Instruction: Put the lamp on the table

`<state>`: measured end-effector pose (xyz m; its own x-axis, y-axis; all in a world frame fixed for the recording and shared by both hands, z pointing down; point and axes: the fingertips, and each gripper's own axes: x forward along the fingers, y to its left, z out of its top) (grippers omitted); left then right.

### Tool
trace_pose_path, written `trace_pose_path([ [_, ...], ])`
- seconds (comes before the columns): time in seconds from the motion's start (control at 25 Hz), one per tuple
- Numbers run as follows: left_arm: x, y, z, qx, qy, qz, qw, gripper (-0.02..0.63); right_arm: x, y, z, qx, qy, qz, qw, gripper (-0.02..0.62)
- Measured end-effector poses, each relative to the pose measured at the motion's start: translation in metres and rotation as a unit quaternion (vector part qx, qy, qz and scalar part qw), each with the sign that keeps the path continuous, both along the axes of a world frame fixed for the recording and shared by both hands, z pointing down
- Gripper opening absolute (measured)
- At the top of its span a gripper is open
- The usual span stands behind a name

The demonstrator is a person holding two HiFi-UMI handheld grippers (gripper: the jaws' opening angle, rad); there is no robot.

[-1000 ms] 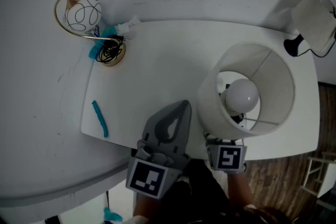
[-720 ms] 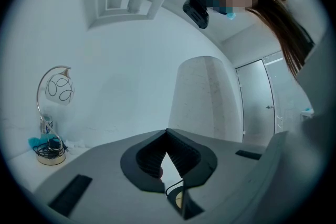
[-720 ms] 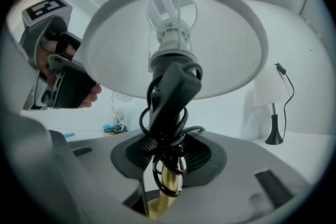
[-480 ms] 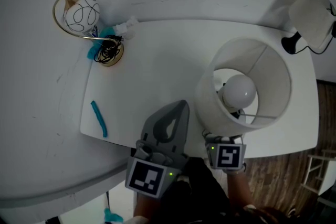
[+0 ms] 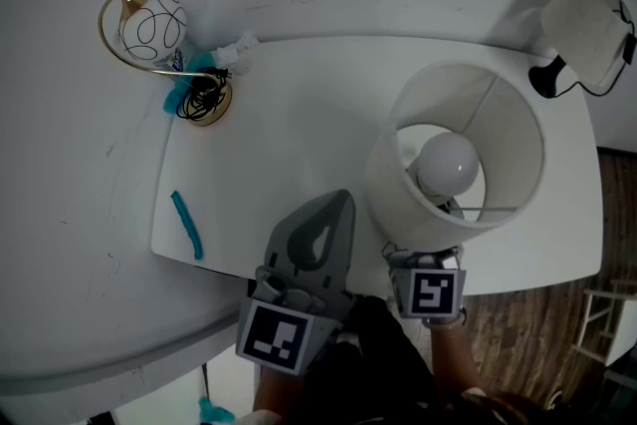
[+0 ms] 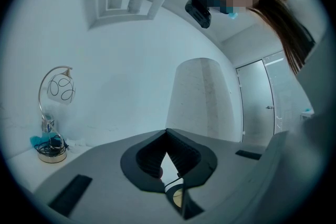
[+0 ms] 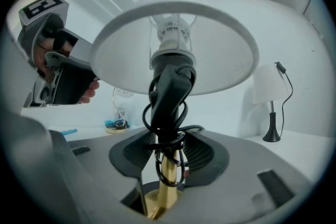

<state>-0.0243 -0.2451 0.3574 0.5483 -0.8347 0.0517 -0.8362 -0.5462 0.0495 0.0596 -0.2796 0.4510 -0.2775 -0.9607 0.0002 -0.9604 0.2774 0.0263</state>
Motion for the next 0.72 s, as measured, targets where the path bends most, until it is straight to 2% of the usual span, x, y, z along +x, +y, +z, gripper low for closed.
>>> trace_pose_path([
  [0.72,0.0026,0.0076,-0.0002,0.000,0.003,0.004,1.0000,-0.002,0.0030,0.0082,0.0080,-0.021,0.008,-0.001,1.000,0.176],
])
